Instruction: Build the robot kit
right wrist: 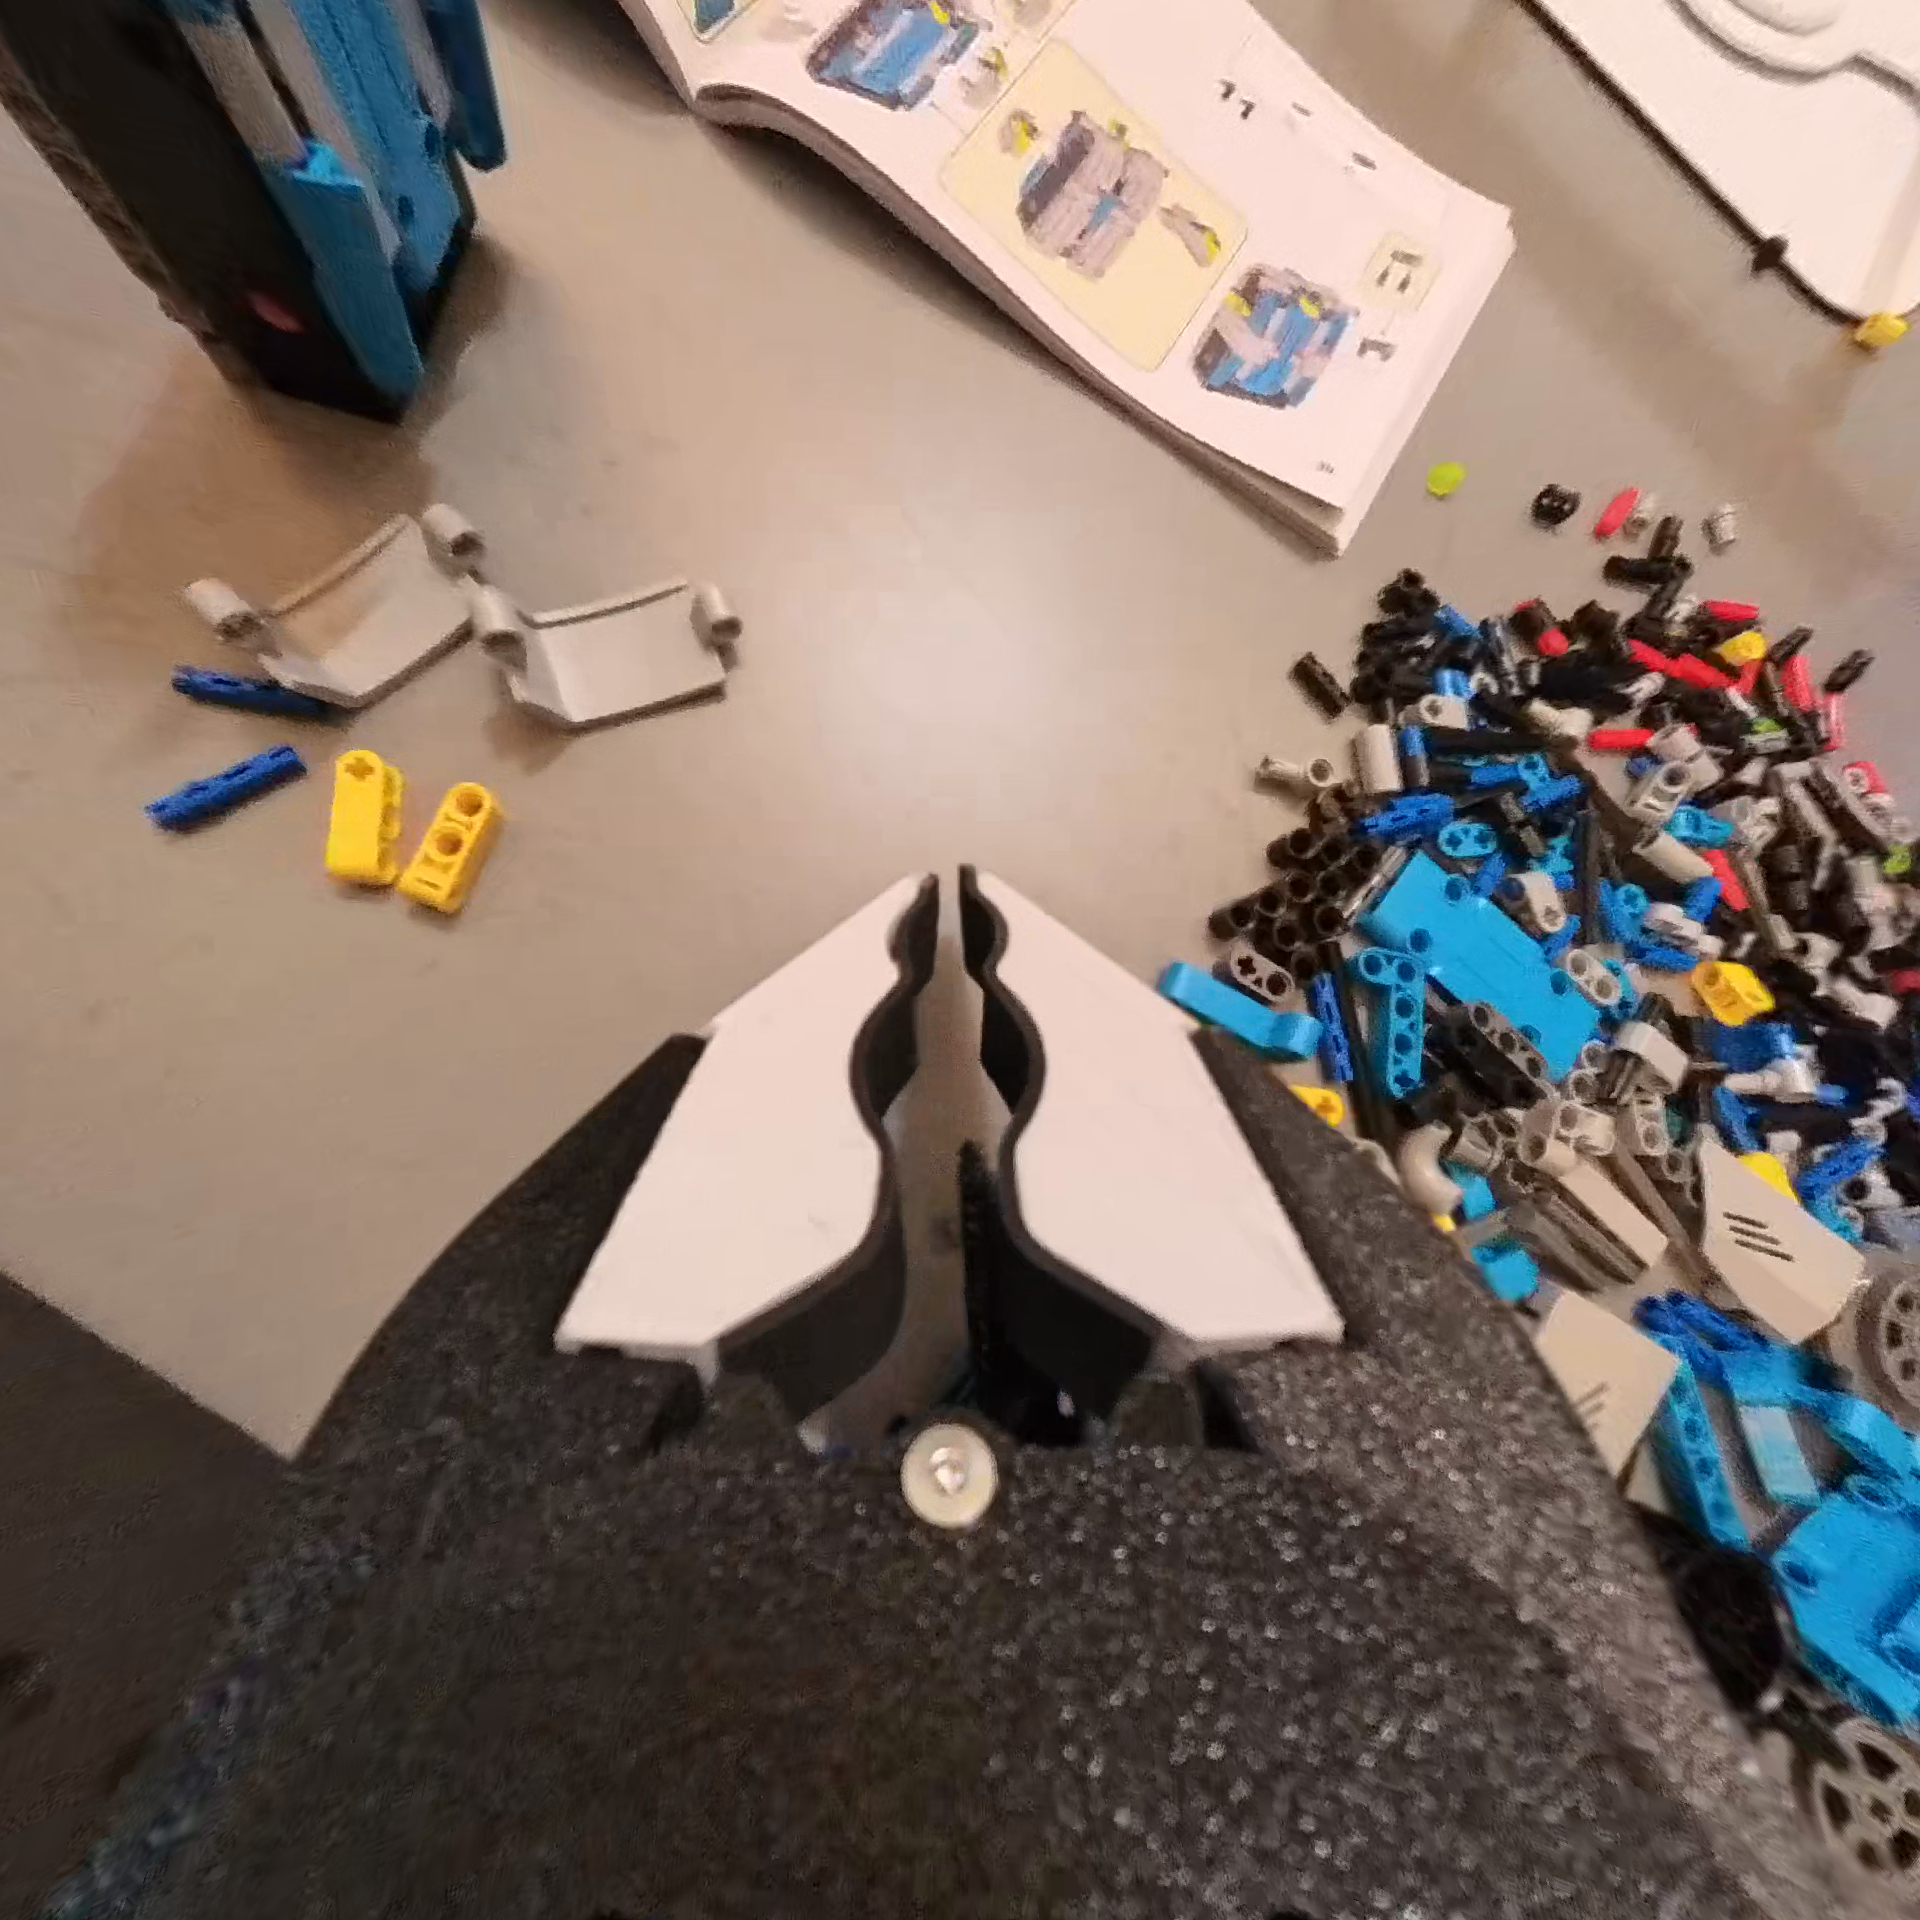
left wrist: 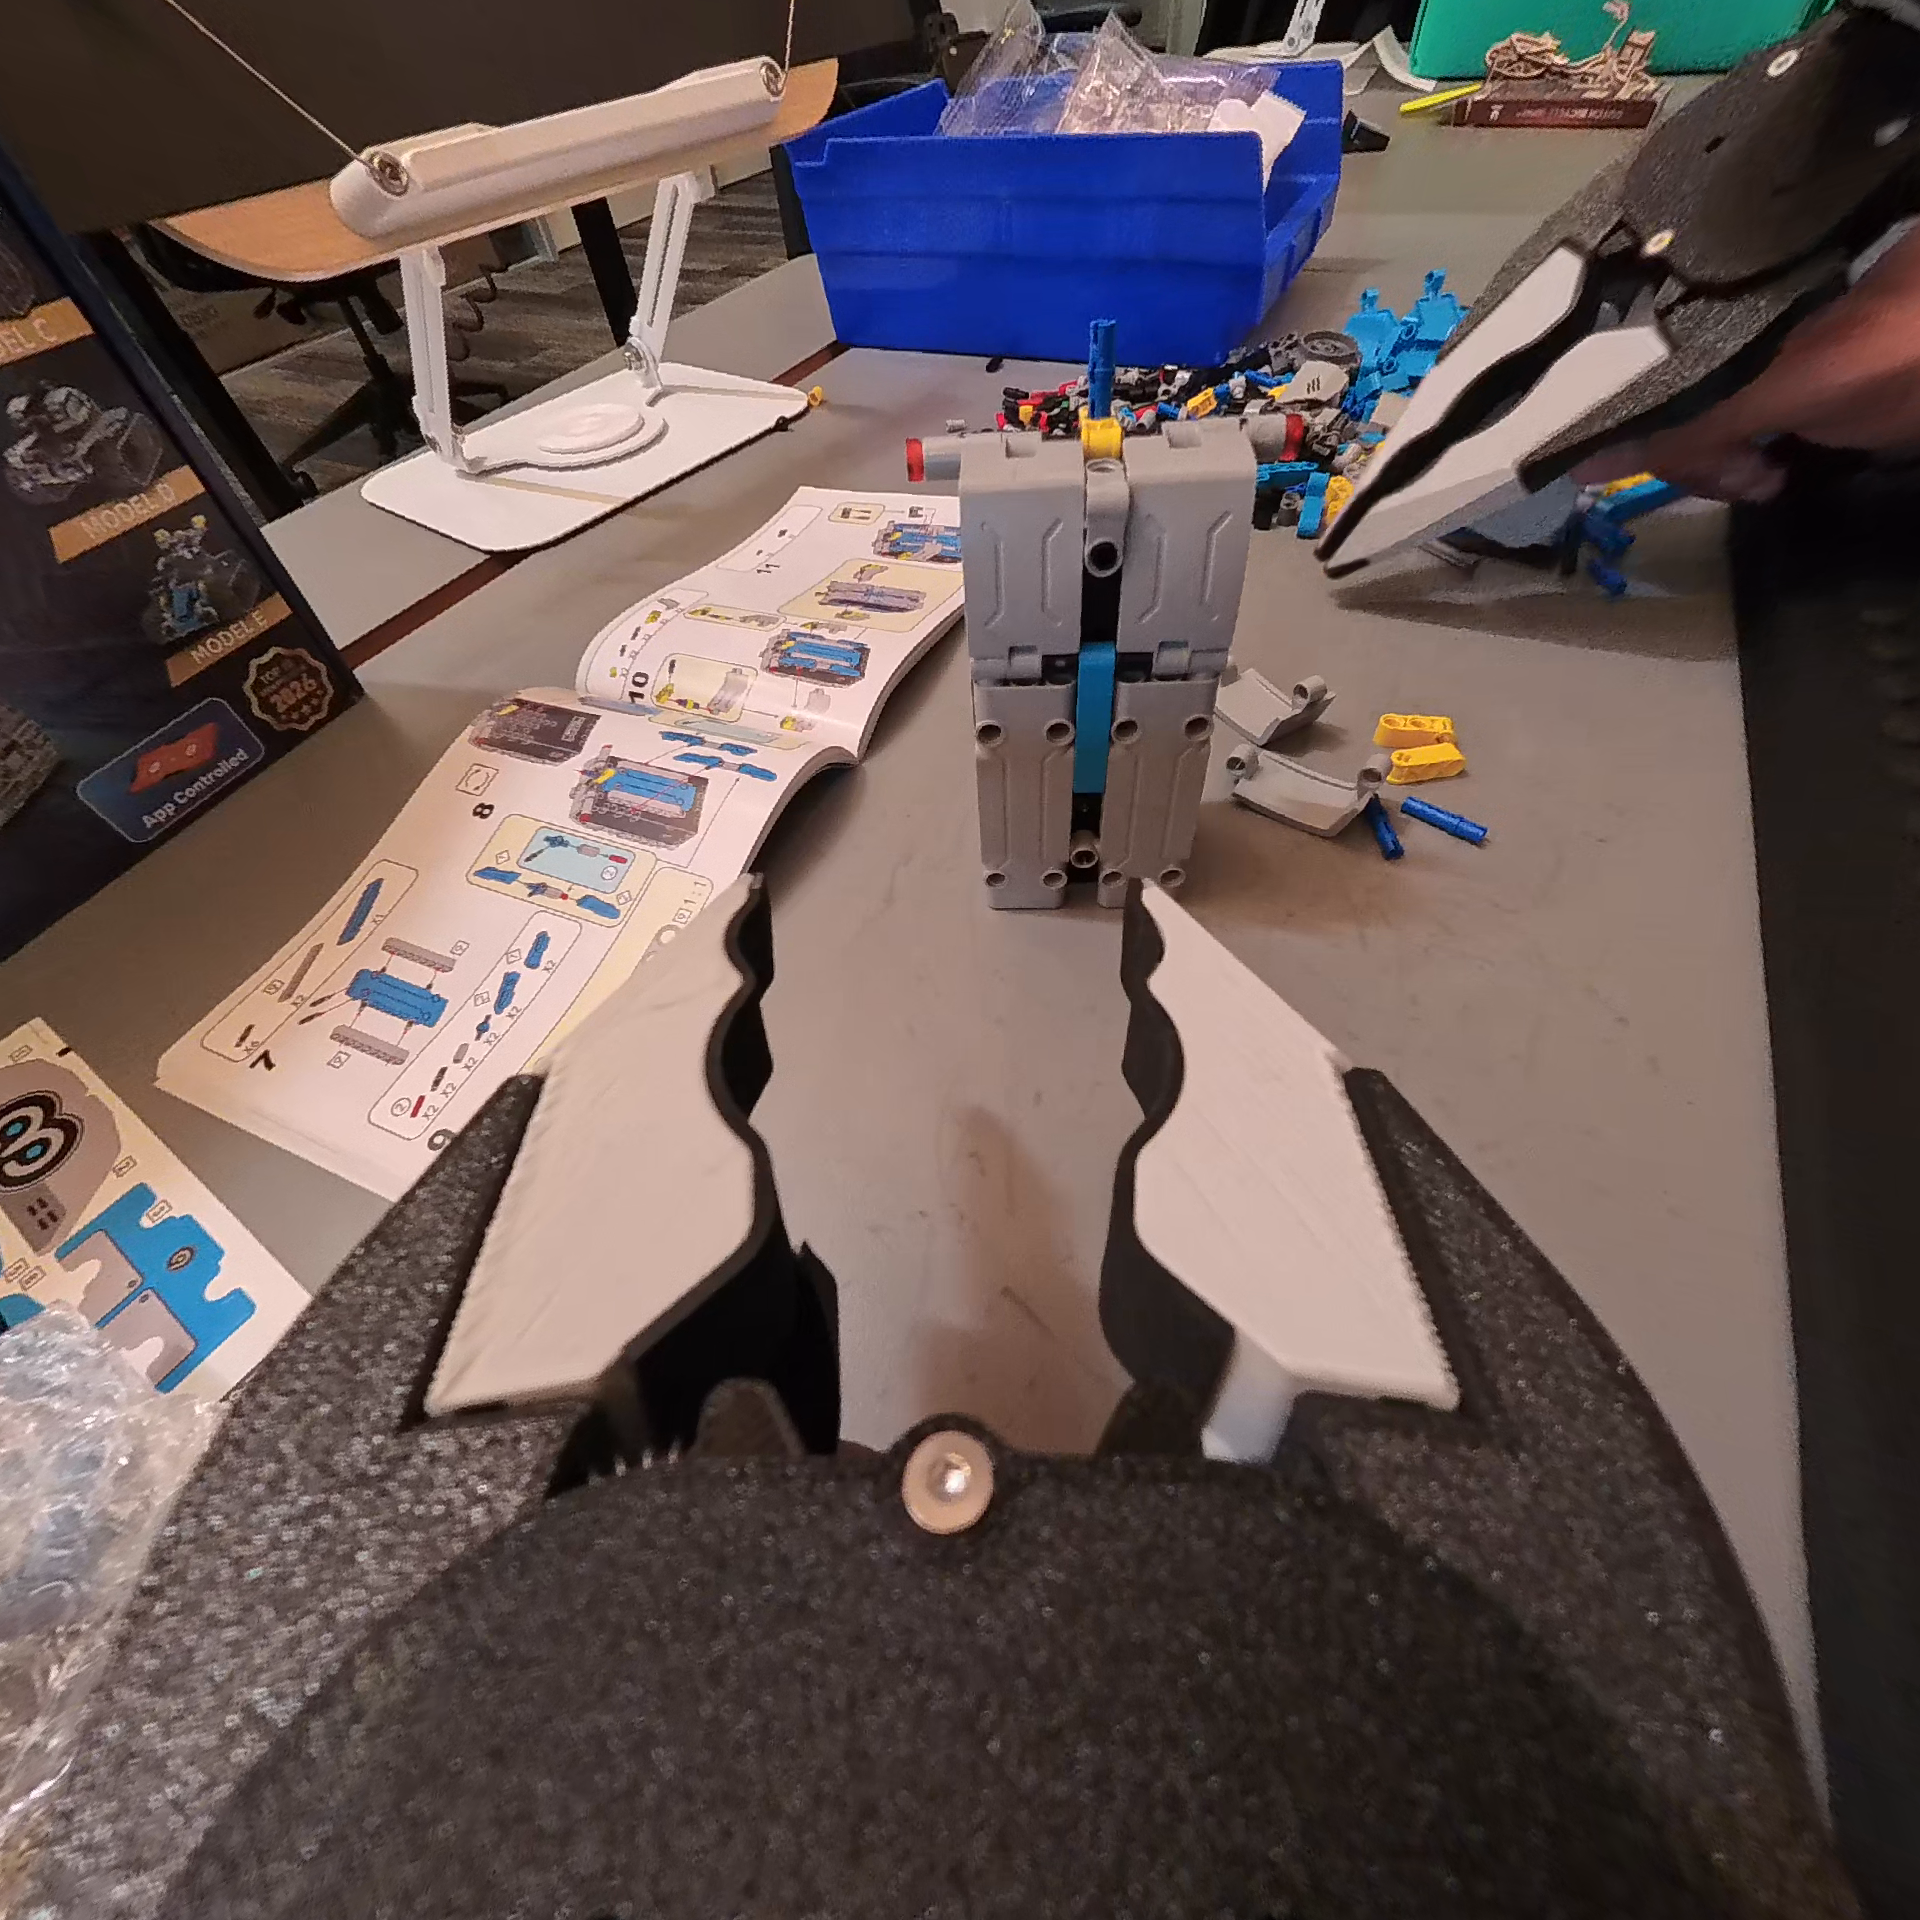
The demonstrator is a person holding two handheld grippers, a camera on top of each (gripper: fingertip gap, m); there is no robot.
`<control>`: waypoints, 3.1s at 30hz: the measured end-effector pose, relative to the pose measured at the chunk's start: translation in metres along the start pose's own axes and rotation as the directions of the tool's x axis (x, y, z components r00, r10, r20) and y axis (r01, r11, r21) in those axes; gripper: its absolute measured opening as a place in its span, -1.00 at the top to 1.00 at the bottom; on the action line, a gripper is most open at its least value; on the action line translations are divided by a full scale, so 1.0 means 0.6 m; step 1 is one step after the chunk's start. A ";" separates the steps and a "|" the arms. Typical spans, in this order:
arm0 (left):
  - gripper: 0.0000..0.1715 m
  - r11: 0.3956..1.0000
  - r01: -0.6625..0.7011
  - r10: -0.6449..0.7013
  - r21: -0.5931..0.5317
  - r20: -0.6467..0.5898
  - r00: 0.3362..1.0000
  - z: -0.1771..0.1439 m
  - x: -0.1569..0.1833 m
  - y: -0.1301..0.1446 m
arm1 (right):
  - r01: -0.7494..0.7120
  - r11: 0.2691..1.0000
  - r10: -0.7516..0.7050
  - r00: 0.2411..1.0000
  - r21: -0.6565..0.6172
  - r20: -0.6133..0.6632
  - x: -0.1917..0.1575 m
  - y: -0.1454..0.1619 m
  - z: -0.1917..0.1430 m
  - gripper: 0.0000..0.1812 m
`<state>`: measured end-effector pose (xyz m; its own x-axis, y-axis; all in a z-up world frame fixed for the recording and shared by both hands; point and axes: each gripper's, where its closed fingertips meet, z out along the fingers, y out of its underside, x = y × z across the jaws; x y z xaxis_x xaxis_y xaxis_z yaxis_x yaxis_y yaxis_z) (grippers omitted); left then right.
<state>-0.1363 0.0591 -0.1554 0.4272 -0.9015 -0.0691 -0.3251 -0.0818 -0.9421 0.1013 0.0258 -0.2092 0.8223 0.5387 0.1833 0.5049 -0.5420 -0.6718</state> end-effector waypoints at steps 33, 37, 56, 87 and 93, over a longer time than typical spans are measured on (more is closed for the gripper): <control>0.21 1.000 0.009 -0.009 0.002 0.000 1.000 -0.001 -0.002 0.000 | -0.202 0.978 0.204 0.978 -0.041 0.049 0.236 -0.004 0.061 0.87; 0.22 1.000 0.016 -0.016 0.001 -0.002 1.000 -0.001 -0.003 0.000 | -0.232 0.973 0.233 0.970 -0.020 0.069 0.237 -0.012 0.067 0.86; 0.22 1.000 0.023 -0.023 0.001 -0.004 1.000 -0.001 -0.004 0.000 | -0.190 0.982 0.169 0.921 0.025 0.350 0.118 -0.084 0.012 1.00; 0.22 1.000 0.009 -0.009 -0.003 -0.003 1.000 -0.001 -0.001 0.001 | -0.265 0.964 0.266 0.963 -0.021 0.037 0.220 -0.023 0.073 0.91; 0.21 1.000 0.000 0.000 -0.005 -0.003 1.000 -0.001 0.000 0.002 | -0.258 0.964 0.260 0.965 -0.056 0.035 0.222 -0.011 0.078 0.92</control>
<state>-0.1369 0.0586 -0.1562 0.4242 -0.9030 -0.0684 -0.3293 -0.0834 -0.9405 0.1949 0.1313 -0.2140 0.9157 0.4012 -0.0230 0.2894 -0.6982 -0.6548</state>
